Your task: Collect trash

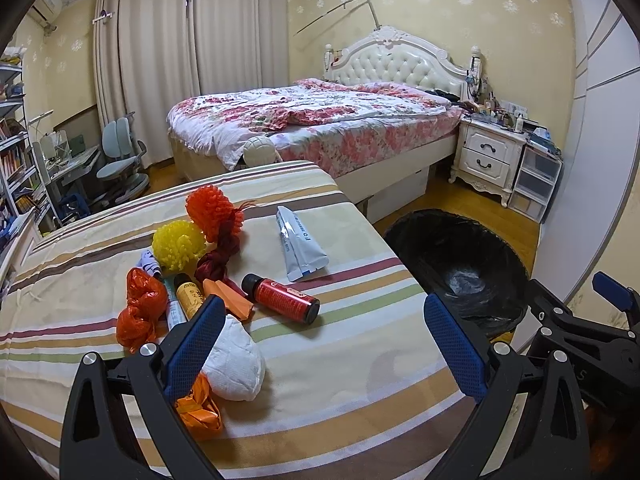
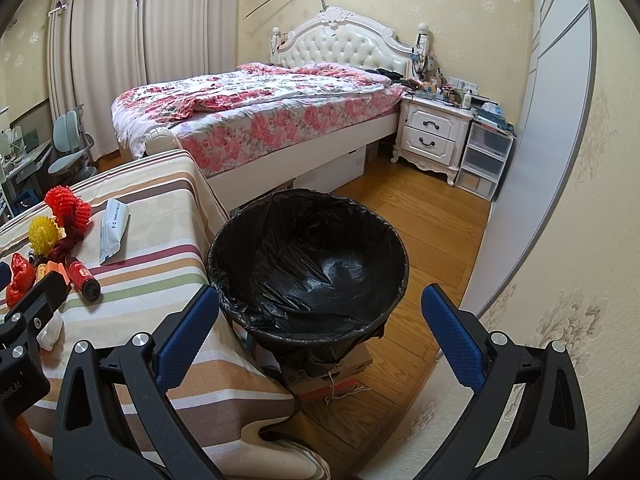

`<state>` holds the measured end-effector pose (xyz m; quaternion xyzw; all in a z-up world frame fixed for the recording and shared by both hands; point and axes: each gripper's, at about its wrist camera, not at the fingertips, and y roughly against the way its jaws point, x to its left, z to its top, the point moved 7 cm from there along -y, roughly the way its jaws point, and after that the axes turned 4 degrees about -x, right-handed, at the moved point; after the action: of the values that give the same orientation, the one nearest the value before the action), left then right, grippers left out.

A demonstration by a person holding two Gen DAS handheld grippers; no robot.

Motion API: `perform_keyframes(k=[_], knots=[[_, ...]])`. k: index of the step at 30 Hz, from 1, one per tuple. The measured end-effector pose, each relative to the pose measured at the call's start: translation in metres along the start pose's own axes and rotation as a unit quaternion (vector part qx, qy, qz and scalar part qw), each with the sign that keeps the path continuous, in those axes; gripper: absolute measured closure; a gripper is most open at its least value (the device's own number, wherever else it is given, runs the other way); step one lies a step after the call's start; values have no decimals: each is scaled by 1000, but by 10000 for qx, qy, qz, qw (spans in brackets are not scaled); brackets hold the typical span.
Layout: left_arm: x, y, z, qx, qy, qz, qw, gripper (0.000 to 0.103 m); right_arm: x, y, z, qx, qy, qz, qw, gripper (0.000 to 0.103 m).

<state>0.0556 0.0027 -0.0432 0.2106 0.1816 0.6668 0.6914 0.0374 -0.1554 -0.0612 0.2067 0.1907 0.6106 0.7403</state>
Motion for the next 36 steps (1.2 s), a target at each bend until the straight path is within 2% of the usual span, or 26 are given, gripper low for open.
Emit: perform_keyframes(k=[36], knots=[[2,-3,-1,76,8,9,10000,6,-2,1,2,-9,-8,3,10000,4]])
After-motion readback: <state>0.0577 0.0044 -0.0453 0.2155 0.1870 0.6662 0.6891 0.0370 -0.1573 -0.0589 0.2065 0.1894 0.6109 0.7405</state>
